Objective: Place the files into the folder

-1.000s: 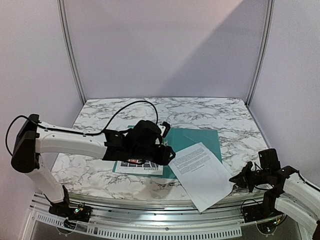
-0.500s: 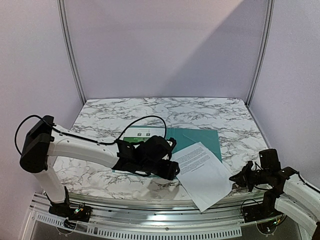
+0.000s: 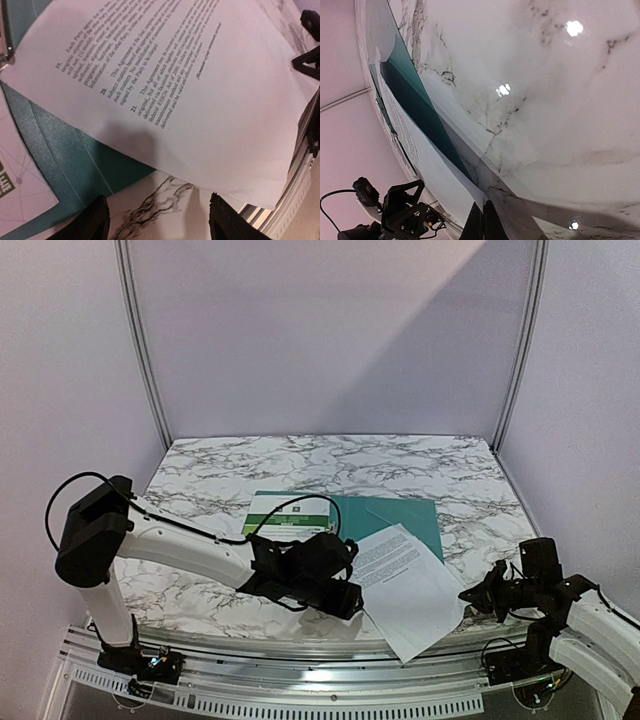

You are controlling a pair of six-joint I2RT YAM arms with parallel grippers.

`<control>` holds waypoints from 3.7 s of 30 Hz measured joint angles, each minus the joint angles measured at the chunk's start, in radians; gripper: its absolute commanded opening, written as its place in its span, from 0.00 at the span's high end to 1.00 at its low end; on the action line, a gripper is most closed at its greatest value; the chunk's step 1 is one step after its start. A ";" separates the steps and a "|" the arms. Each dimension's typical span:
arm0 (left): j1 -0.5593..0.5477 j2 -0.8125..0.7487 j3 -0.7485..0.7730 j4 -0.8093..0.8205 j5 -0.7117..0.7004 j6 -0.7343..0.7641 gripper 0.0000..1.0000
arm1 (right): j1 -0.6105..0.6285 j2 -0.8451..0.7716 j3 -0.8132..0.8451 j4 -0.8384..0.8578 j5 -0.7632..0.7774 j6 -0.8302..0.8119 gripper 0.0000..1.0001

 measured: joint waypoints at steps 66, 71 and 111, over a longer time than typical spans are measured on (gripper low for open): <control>-0.002 0.101 0.043 0.266 0.052 -0.213 0.68 | 0.000 -0.044 -0.015 0.010 -0.011 -0.025 1.00; -0.002 0.096 0.014 0.302 0.037 -0.251 0.91 | 0.000 -0.048 -0.016 0.013 -0.011 -0.024 1.00; 0.053 -0.025 -0.031 0.101 0.003 -0.213 1.00 | 0.000 0.051 -0.012 0.076 -0.134 -0.214 0.55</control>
